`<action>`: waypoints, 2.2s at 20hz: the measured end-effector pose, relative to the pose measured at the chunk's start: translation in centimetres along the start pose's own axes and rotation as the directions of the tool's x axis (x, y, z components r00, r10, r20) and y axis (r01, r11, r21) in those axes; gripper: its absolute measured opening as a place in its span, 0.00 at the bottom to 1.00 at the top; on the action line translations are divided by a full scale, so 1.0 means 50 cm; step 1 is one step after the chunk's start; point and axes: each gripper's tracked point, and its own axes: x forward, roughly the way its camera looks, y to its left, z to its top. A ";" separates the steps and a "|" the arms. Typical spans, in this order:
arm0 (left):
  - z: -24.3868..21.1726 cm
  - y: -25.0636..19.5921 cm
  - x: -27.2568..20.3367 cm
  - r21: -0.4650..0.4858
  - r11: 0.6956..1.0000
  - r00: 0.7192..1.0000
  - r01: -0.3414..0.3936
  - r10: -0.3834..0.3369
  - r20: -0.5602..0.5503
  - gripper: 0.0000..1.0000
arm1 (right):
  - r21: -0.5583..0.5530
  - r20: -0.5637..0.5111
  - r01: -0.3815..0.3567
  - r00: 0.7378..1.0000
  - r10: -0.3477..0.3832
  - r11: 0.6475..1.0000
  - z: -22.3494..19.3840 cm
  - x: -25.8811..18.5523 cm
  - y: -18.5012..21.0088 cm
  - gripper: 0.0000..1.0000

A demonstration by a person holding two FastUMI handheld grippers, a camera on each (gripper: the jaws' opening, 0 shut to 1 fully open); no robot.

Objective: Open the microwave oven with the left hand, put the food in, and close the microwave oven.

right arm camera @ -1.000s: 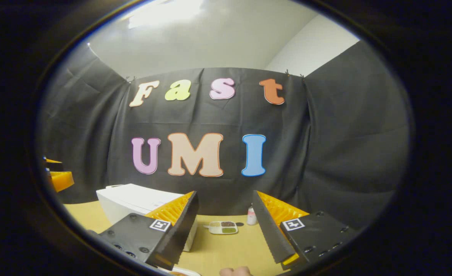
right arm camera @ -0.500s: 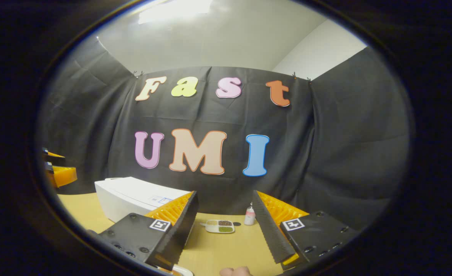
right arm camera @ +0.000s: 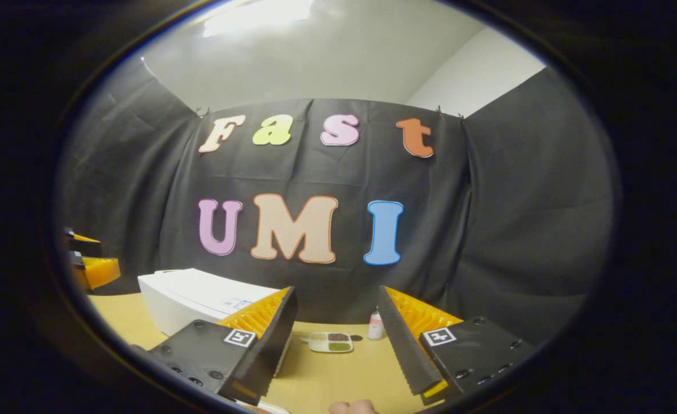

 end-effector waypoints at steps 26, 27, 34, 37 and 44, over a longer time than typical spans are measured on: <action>-0.335 -0.146 0.212 0.012 0.998 0.958 0.062 -0.056 -0.282 0.98 | -0.053 -0.057 0.012 0.998 -0.015 0.999 -0.007 -0.033 -0.036 0.89; -0.347 -0.155 0.227 0.010 0.998 0.956 0.069 -0.063 -0.288 0.98 | -0.052 -0.064 0.010 0.998 -0.013 0.999 -0.008 -0.039 -0.031 0.89; -0.441 -0.174 0.289 -0.015 0.999 0.928 0.046 -0.049 -0.370 0.99 | -0.051 -0.083 0.010 0.996 -0.015 0.999 -0.008 -0.076 -0.021 0.89; -0.456 -0.184 0.305 -0.006 0.998 0.920 0.060 -0.057 -0.388 0.99 | -0.067 -0.085 0.017 0.996 -0.023 0.998 -0.009 -0.086 -0.025 0.90; -0.492 -0.196 0.308 -0.023 0.995 0.888 0.096 -0.096 -0.450 0.62 | -0.050 -0.096 0.053 0.994 -0.057 0.997 -0.015 -0.091 -0.049 0.89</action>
